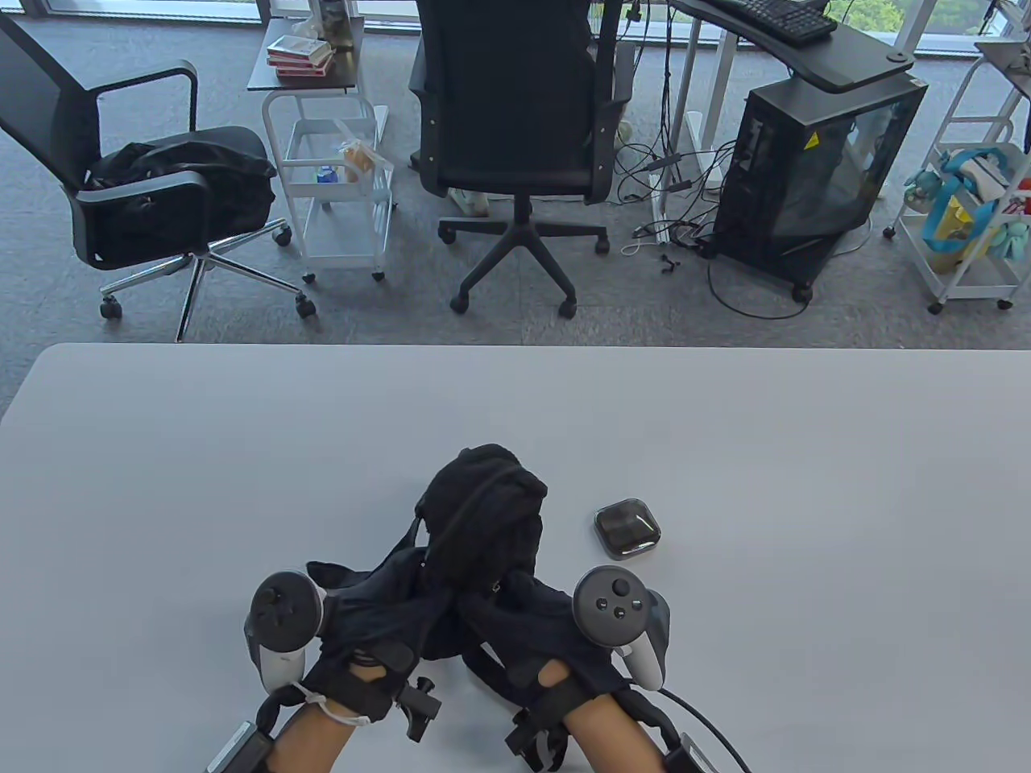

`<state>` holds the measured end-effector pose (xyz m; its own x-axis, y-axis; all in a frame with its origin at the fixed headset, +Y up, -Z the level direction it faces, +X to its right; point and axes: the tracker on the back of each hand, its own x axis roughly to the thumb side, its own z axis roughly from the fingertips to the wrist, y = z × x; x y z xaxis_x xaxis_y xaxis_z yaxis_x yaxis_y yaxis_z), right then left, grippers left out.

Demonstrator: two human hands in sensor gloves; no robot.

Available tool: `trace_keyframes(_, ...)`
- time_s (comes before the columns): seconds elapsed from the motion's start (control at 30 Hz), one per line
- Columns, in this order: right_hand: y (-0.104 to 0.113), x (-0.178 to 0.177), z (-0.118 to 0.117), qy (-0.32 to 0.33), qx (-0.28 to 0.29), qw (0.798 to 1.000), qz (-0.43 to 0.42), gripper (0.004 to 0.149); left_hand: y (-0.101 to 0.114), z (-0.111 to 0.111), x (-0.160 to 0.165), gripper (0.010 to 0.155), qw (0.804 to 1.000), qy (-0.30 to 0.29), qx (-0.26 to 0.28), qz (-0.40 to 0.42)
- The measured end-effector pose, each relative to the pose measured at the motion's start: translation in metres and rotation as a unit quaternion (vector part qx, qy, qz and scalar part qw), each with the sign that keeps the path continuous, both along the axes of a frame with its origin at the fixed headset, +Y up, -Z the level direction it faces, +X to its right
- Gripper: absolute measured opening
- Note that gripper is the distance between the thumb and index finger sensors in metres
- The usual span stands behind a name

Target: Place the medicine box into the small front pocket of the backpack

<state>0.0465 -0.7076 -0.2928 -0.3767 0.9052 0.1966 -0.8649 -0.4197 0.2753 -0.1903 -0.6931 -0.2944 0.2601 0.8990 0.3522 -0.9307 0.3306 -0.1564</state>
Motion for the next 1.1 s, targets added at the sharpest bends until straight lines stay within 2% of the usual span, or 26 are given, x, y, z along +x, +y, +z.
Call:
trace_keyframes(0.13, -0.003, 0.004, -0.006, -0.013, 0.027, 1.0, 0.008, 0.068, -0.005, -0.004, 0.002, 0.046, 1.0, -0.021, -0.013, -0.001)
trace_keyframes(0.23, 0.002, 0.003, -0.007, -0.013, 0.079, 0.996, 0.039, 0.057, -0.008, -0.005, 0.0, 0.047, 0.999, -0.018, -0.028, 0.011)
trace_keyframes(0.33, 0.011, -0.002, -0.001, -0.014, 0.162, 0.984, 0.071, 0.051, -0.008, -0.005, -0.002, 0.048, 0.999, -0.022, -0.039, 0.029)
trace_keyframes(0.47, 0.025, -0.007, 0.011, -0.033, 0.276, 0.953, 0.119, 0.049, -0.011, -0.004, -0.001, 0.054, 0.993, -0.057, -0.077, 0.064)
trace_keyframes(0.53, 0.031, -0.01, 0.017, -0.039, 0.312, 0.942, 0.116, 0.049, -0.014, -0.004, 0.0, 0.069, 0.992, -0.074, -0.084, 0.063)
trace_keyframes(0.57, 0.035, -0.013, 0.021, -0.044, 0.335, 0.934, 0.12, 0.049, -0.015, -0.003, 0.001, 0.072, 0.991, -0.077, -0.091, 0.053)
trace_keyframes(0.63, 0.04, -0.016, 0.027, -0.042, 0.378, 0.91, 0.165, 0.048, -0.014, -0.002, -0.002, 0.064, 0.993, -0.055, -0.083, 0.061)
trace_keyframes(0.7, 0.044, -0.018, 0.03, -0.039, 0.402, 0.895, 0.188, 0.049, -0.011, -0.001, -0.005, 0.057, 0.996, -0.028, -0.067, 0.052)
trace_keyframes(0.77, 0.047, -0.017, 0.032, -0.033, 0.407, 0.892, 0.192, 0.048, -0.007, 0.001, -0.009, 0.053, 0.998, -0.003, -0.048, 0.047)
trace_keyframes(0.9, 0.046, -0.005, 0.029, -0.044, 0.409, 0.887, 0.211, 0.042, -0.006, -0.002, -0.02, 0.051, 0.996, 0.024, -0.043, 0.07)
trace_keyframes(0.97, 0.04, 0.005, 0.023, -0.039, 0.382, 0.9, 0.207, 0.043, -0.008, -0.004, -0.024, 0.051, 0.997, 0.015, -0.04, 0.067)
trace_keyframes(1.1, 0.023, 0.038, 0.0, -0.065, 0.296, 0.936, 0.178, 0.044, -0.009, -0.006, -0.034, 0.05, 0.996, 0.039, -0.038, 0.073)
